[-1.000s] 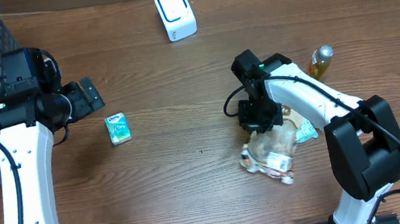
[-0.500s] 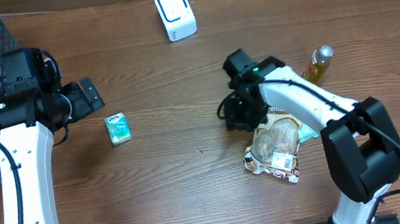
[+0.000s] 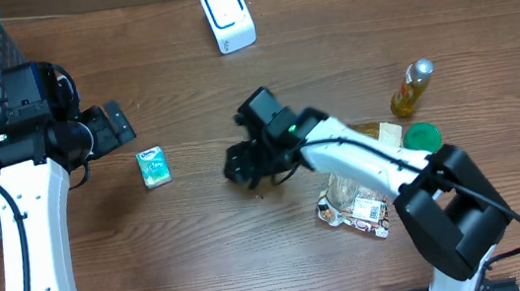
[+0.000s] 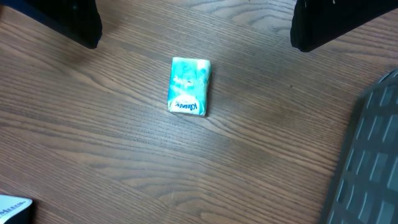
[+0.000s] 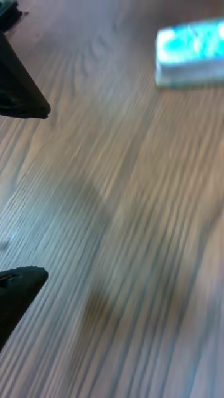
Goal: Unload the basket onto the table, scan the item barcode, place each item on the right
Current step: 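Move the right gripper left over the Kleenex tissue pack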
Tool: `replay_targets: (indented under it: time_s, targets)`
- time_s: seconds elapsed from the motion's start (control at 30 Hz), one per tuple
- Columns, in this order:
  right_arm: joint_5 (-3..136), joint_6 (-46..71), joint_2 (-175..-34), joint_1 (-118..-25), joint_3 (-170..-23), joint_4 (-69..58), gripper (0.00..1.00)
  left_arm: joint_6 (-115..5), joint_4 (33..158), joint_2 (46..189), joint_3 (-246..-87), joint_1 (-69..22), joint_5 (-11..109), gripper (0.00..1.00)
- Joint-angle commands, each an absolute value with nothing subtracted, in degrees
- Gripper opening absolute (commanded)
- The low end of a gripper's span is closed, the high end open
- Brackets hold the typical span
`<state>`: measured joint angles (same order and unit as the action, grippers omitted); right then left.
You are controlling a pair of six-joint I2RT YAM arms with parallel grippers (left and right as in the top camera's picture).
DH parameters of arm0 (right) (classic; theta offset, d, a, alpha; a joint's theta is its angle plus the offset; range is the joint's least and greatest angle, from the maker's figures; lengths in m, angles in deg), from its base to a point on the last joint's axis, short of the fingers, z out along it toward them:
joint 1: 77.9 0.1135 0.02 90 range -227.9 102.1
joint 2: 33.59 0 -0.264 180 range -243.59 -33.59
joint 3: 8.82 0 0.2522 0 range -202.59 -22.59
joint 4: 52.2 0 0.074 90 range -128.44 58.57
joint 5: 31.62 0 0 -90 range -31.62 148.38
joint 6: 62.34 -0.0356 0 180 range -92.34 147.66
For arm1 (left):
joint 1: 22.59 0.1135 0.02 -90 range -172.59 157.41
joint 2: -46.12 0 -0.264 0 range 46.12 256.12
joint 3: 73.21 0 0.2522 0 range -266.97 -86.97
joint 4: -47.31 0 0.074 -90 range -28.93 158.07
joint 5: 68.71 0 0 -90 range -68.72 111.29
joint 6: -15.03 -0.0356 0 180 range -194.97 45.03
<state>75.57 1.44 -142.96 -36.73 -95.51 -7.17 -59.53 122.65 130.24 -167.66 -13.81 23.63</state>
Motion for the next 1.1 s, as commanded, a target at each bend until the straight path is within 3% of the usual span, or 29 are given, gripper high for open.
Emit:
replay_targets:
  time_s: [0.0, 0.2, 0.5, 0.67, 1.07]
  targets:
    - [72.9, 0.9, -143.7, -33.8, -94.0, -12.0, 0.76, -59.1, 122.6, 129.8, -168.4, -13.6, 24.2, 1.00]
    - [65.7, 0.9, -146.3, -29.8, -94.0, -23.2, 0.82, -59.1, 122.6, 129.8, -168.4, -13.6, 24.2, 1.00]
    - [65.9, 0.6, -151.3, -27.4, -94.0, -39.2, 0.83, -59.1, 122.6, 129.8, -168.4, -13.6, 24.2, 0.99]
    - [65.9, -0.1, -154.4, -27.4, -94.0, -48.3, 0.65, -59.1, 122.6, 129.8, -168.4, -13.6, 24.2, 0.99]
    - [65.9, -2.6, -159.7, -27.4, -94.0, -59.9, 0.55, -59.1, 122.6, 129.8, -168.4, -13.6, 24.2, 1.00]
